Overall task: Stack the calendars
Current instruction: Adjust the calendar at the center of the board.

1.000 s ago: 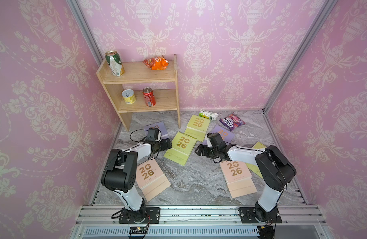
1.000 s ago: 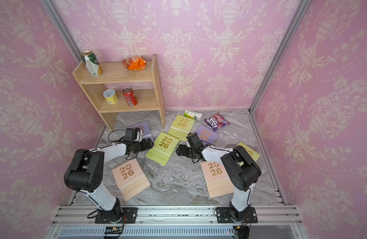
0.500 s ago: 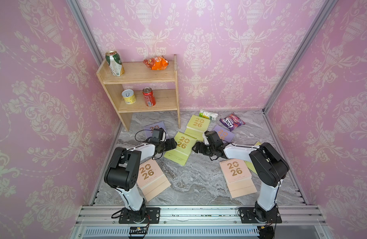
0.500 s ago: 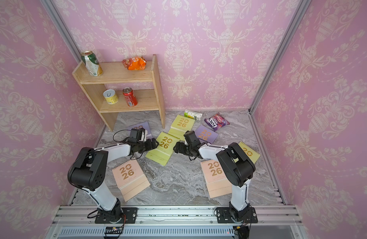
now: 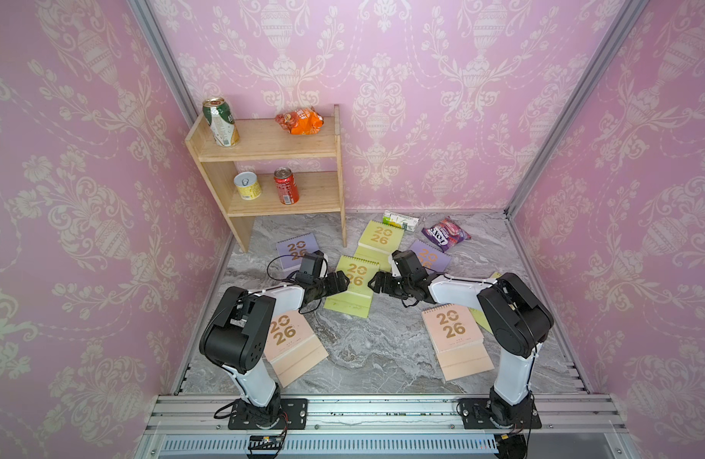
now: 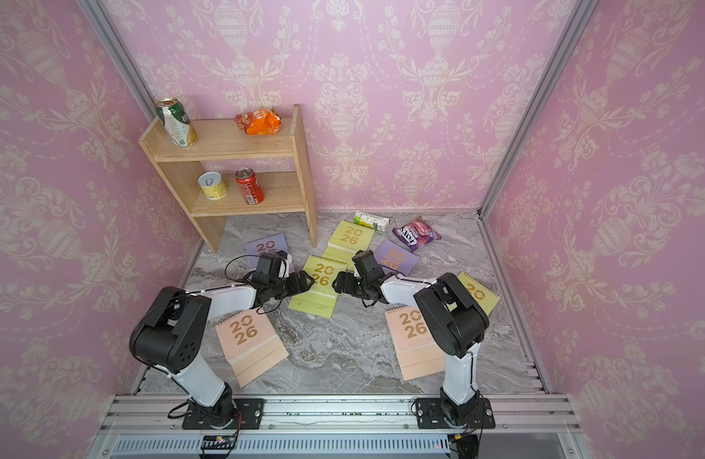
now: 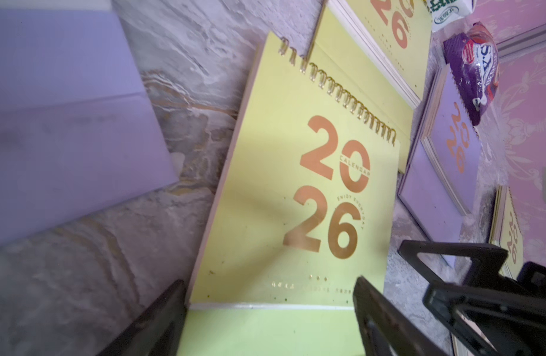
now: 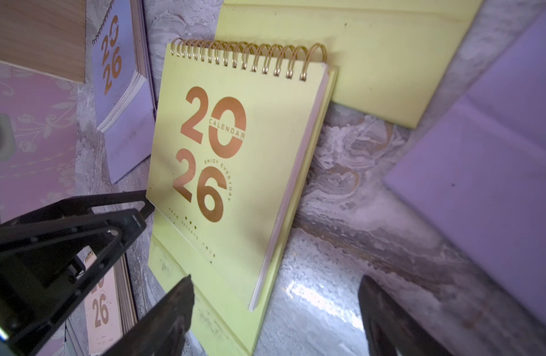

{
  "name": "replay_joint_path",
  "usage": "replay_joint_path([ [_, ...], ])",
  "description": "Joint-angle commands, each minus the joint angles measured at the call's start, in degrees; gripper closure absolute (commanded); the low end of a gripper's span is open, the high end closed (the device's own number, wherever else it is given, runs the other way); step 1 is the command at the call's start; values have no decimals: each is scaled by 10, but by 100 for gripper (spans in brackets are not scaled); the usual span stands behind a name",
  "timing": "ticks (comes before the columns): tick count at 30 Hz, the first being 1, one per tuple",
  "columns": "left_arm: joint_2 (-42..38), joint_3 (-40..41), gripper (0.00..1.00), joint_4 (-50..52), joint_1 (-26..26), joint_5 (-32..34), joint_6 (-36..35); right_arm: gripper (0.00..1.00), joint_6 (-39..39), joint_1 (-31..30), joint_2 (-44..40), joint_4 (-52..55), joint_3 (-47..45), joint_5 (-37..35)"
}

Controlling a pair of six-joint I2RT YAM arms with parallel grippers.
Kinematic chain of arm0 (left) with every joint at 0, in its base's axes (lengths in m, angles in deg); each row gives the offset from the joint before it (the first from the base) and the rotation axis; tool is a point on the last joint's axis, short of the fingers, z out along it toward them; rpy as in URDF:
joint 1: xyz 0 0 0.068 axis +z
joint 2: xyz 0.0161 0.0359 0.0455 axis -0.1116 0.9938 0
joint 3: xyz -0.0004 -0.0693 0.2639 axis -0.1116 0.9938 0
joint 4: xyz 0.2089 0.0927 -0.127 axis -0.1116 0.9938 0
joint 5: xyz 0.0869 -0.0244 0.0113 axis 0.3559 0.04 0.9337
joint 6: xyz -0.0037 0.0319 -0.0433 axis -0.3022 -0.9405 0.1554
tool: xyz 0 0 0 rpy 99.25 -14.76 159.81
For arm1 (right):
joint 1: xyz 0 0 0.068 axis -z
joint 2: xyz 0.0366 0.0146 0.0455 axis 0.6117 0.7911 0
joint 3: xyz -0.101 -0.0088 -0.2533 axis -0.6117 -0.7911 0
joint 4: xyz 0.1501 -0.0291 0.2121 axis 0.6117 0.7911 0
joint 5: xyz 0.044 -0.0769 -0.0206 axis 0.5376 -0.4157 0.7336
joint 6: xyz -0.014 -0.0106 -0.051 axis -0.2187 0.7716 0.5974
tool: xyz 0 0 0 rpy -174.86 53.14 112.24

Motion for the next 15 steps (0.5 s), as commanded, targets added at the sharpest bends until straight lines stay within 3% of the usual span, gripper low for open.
replay_joint_path([
  [1, -16, 30, 14, 34, -18, -20, 29, 15, 11, 2, 16, 27, 9, 0],
  [7, -54, 39, 11, 77, -18, 30, 3, 16, 18, 12, 18, 33, 8, -1],
  [15, -22, -46, 11, 91, -12, 29, -12, 18, 43, 25, 42, 52, 36, 24],
])
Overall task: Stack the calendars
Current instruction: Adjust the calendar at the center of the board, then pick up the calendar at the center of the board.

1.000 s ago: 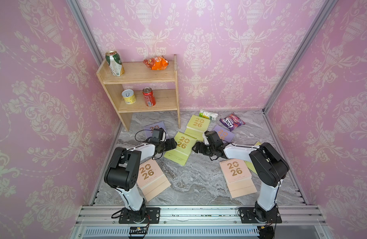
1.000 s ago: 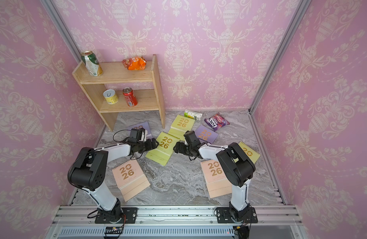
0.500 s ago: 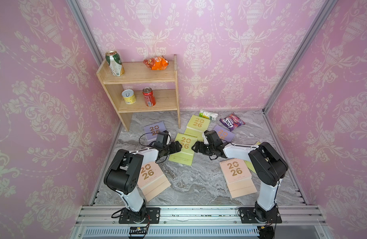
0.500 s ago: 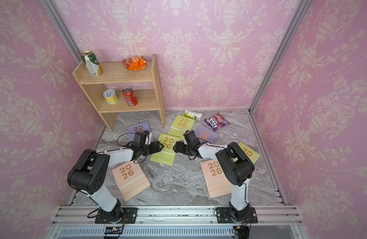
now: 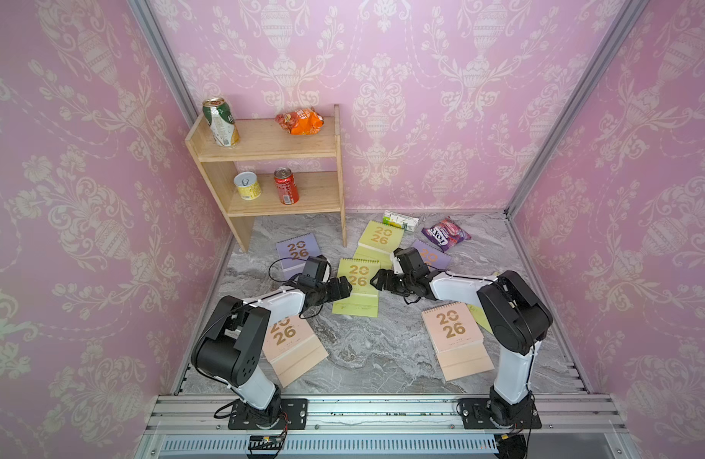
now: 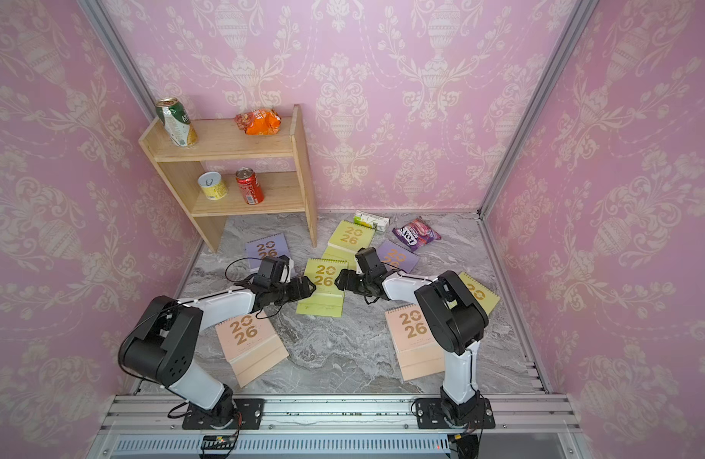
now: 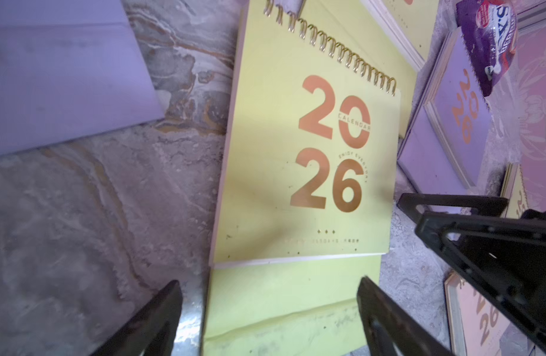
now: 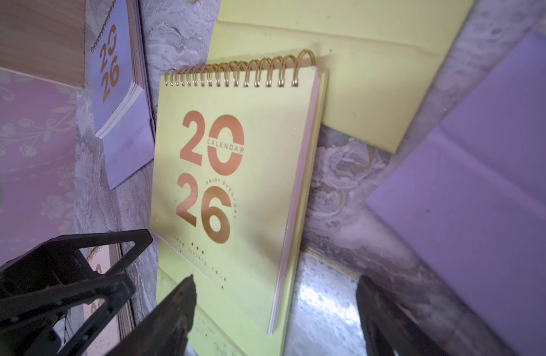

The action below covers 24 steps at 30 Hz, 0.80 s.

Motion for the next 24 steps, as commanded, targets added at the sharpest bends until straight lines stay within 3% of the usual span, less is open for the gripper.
replay_joint_path([
  [1, 23, -42, 11, 12, 4, 7, -12, 18, 24, 4, 30, 41, 16, 10],
  [10, 74, -62, 11, -17, 13, 6, 5, 23, 19, 3, 51, 39, 26, 31],
  [24, 128, -69, 14, -87, 34, -51, 38, 27, 18, -4, 82, 61, 61, 25],
])
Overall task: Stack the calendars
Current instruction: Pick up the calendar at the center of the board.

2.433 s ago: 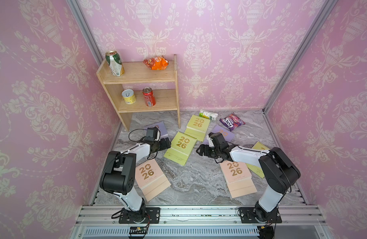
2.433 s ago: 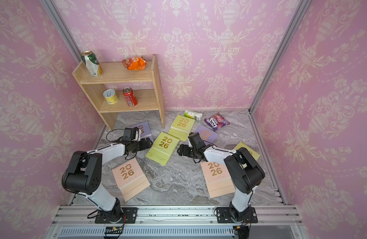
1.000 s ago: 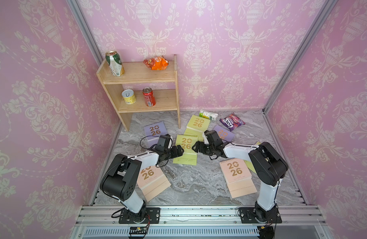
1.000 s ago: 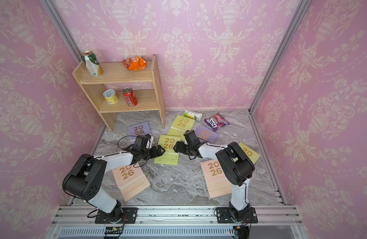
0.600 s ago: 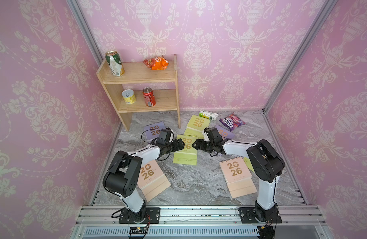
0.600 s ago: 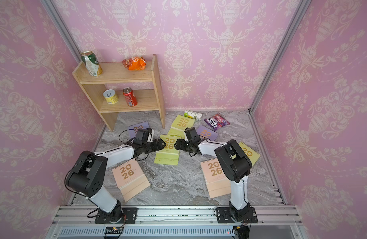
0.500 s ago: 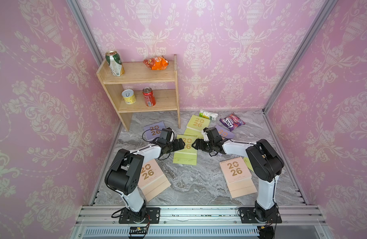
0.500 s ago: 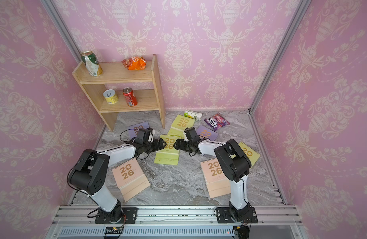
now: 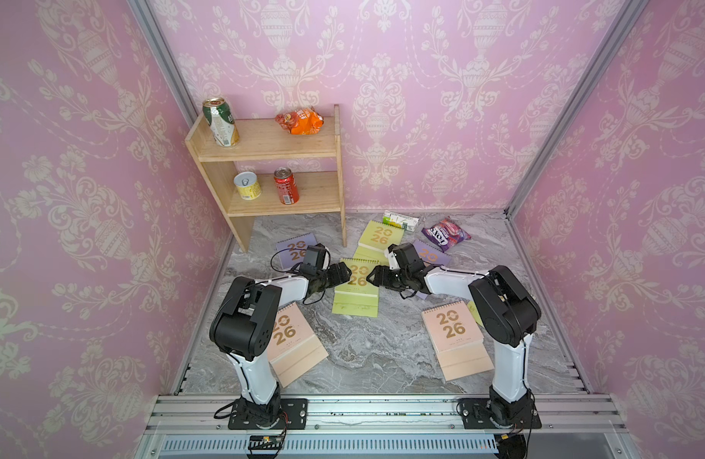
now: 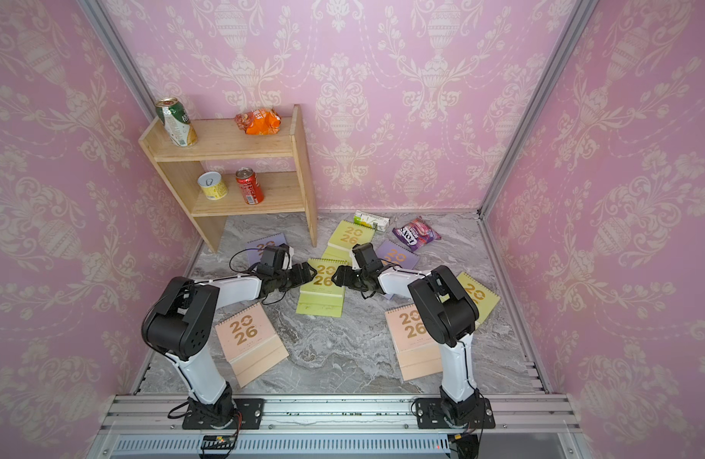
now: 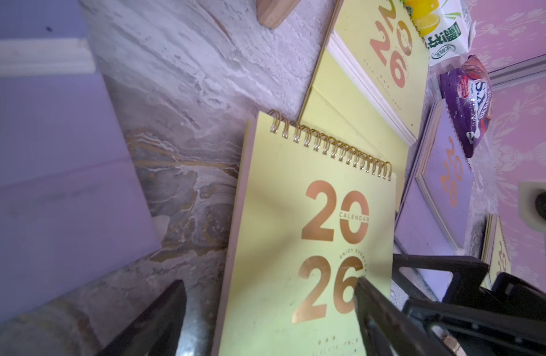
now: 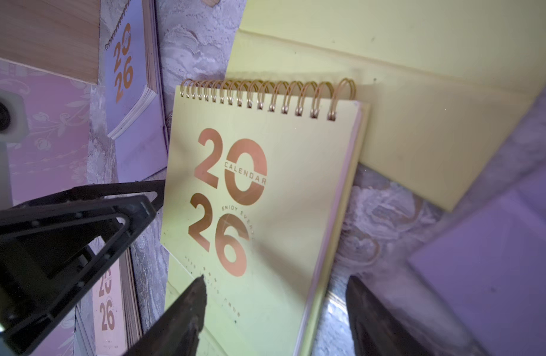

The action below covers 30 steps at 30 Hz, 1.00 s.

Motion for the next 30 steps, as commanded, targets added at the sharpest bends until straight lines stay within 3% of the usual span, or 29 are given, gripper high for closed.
replay_joint_path([
  [1, 27, -4, 15, -15, 2, -34, 22, 28, 6, -6, 37, 63, 9, -9],
  [13, 31, 16, 19, -75, 5, -97, 27, 30, 1, -9, 34, 40, 15, 18],
  [30, -75, 73, 24, -151, 5, -178, 40, 30, 1, -8, 46, 36, 14, 24],
])
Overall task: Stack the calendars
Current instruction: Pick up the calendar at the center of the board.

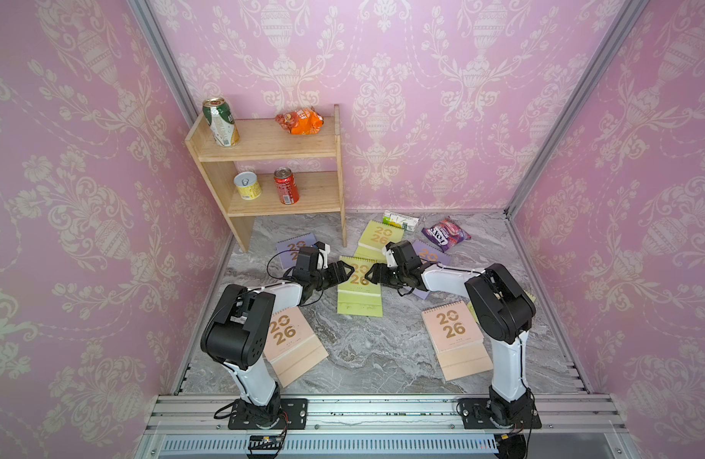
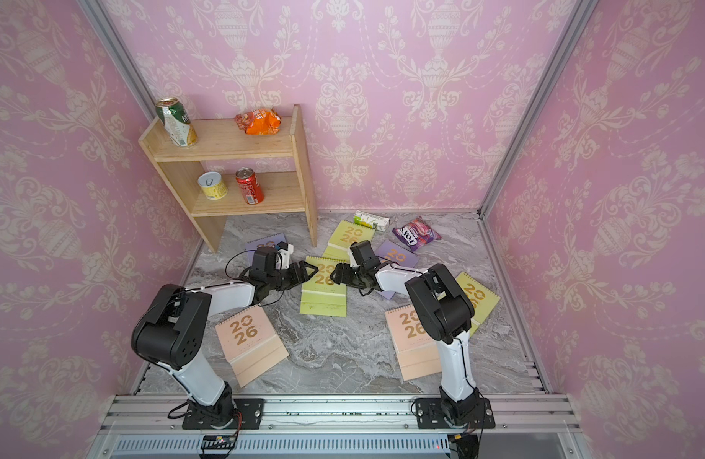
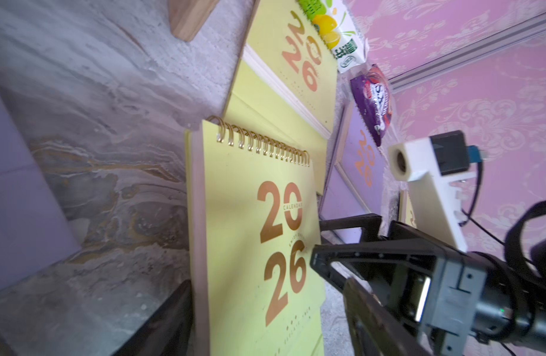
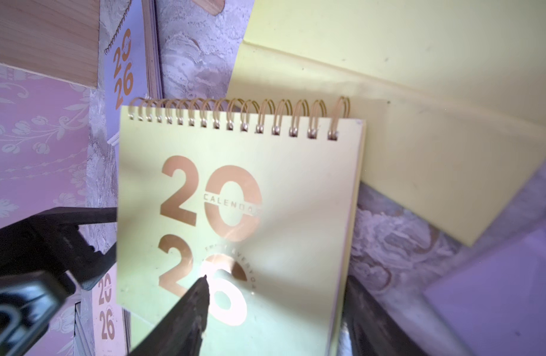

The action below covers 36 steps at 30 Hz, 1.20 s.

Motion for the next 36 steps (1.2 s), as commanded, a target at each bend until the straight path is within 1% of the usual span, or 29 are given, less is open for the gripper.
replay_joint_path([
  [1, -21, 15, 24, -45, -9, -62, 17, 30, 1, -6, 29, 28, -11, 23],
  [5, -22, 15, 28, -36, -9, -65, 13, 30, 3, -4, 27, 22, -16, 25],
  [7, -21, 15, 33, -30, -9, -66, 11, 30, 4, -3, 25, 19, -20, 26],
  [13, -21, 18, 57, -16, -9, -66, 6, 30, 7, 2, 13, 9, -32, 27],
  [16, -24, 18, 66, -6, -9, -62, 2, 30, 11, 2, 9, 8, -34, 27],
  [18, -25, 17, 70, 1, -9, -61, -2, 30, 14, 2, 5, 9, -34, 27],
  [20, -29, 17, 77, 6, -9, -60, -5, 30, 16, 2, 0, 10, -34, 27],
  [22, -34, 17, 90, 11, -9, -59, -7, 30, 19, 3, -6, 12, -34, 25],
  [23, -37, 17, 97, 16, -9, -57, -9, 30, 19, 2, -12, 12, -55, 25],
  [24, -42, 17, 100, 20, -9, -54, -11, 30, 20, 3, -19, 10, -60, 23],
  [28, -67, 27, 100, 16, -9, -59, -10, 29, 23, 10, -55, 9, -80, 18],
  [32, -107, 41, 100, 18, -9, -63, -13, 28, 28, 29, -109, 0, -113, 26],
  [35, -132, 46, 100, 2, -9, -82, -10, 28, 28, 46, -157, -42, -156, 61],
  [36, -138, 66, 100, -6, -9, -91, -7, 28, 28, 53, -172, -61, -170, 78],
])
